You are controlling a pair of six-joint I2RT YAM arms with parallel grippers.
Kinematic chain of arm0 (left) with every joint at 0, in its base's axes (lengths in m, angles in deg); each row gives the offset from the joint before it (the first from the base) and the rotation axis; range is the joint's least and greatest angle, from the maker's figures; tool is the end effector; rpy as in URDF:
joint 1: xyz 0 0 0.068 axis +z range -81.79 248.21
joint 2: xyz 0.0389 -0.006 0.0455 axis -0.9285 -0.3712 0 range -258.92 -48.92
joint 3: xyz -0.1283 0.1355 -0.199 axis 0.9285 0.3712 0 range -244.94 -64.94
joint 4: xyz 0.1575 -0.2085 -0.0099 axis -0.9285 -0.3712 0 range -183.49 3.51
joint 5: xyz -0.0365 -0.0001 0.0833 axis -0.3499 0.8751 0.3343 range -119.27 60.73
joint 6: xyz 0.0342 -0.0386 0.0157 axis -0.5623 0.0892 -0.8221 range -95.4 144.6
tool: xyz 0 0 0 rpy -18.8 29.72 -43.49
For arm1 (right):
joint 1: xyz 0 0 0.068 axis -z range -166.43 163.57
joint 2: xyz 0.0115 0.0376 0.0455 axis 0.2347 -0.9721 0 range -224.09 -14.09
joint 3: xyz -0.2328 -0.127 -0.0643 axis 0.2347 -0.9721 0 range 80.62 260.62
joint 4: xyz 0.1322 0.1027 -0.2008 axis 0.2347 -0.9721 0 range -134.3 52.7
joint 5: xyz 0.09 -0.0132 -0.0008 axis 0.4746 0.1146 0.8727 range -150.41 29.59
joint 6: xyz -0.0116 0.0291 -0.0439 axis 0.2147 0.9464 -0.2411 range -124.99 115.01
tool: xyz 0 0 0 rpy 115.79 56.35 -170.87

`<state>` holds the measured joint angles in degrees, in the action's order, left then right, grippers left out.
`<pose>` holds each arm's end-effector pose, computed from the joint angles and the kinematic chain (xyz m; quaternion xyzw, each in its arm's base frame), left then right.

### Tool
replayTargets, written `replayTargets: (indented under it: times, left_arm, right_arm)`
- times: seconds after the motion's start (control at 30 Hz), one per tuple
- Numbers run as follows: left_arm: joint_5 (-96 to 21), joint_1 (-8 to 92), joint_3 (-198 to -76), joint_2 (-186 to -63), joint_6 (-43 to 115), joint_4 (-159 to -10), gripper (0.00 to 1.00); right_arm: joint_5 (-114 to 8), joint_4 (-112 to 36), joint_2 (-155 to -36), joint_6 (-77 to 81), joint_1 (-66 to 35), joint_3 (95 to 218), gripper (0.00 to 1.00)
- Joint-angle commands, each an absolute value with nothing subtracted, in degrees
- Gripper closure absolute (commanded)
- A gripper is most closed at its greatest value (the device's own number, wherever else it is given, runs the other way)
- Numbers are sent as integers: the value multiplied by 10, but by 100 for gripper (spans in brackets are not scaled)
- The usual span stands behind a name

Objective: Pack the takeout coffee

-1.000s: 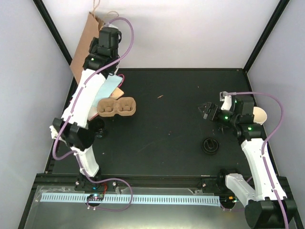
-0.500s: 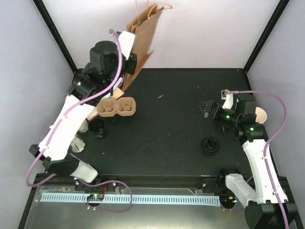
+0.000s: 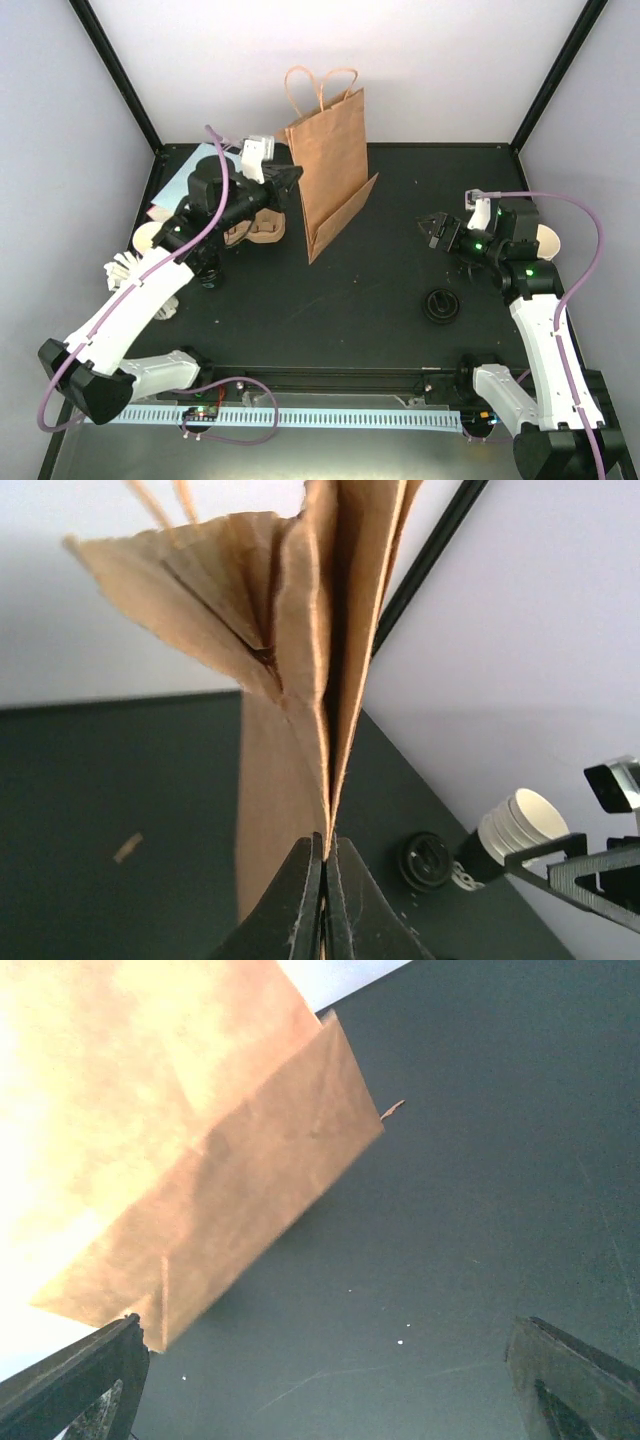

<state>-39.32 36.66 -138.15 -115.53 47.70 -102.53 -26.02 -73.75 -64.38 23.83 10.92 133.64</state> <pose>0.2177 -0.1409 0.4257 0.1124 0.7537 -0.3550 0.5415 0.1780 0.0283 0.3308 0.0549 0.8521 0.3731 0.3630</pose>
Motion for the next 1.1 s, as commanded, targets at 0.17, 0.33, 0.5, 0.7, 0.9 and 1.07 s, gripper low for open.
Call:
replayTargets:
  times: [0.17, 0.33, 0.5, 0.7, 0.9, 1.07]
  left_arm:
    - [-523, 382, -1257, -1122, 600, -836, 99]
    - [-566, 383, -1225, -1120, 602, -812, 98]
    - [-602, 382, -1188, -1115, 608, -763, 99]
    - [-636, 382, -1162, -1113, 598, -728, 98]
    - [-640, 381, -1154, -1110, 578, -734, 98]
    - [-643, 381, -1145, -1104, 569, -734, 99]
  right_arm:
    - [-293, -754, -659, 231, 107, 1347, 0]
    - [-376, -823, -695, 266, 107, 1397, 0]
    - [-400, -887, -751, 235, 107, 1468, 0]
    - [-411, -910, -773, 231, 107, 1487, 0]
    - [-407, -918, -778, 228, 107, 1524, 0]
    - [-444, -948, -781, 255, 107, 1580, 0]
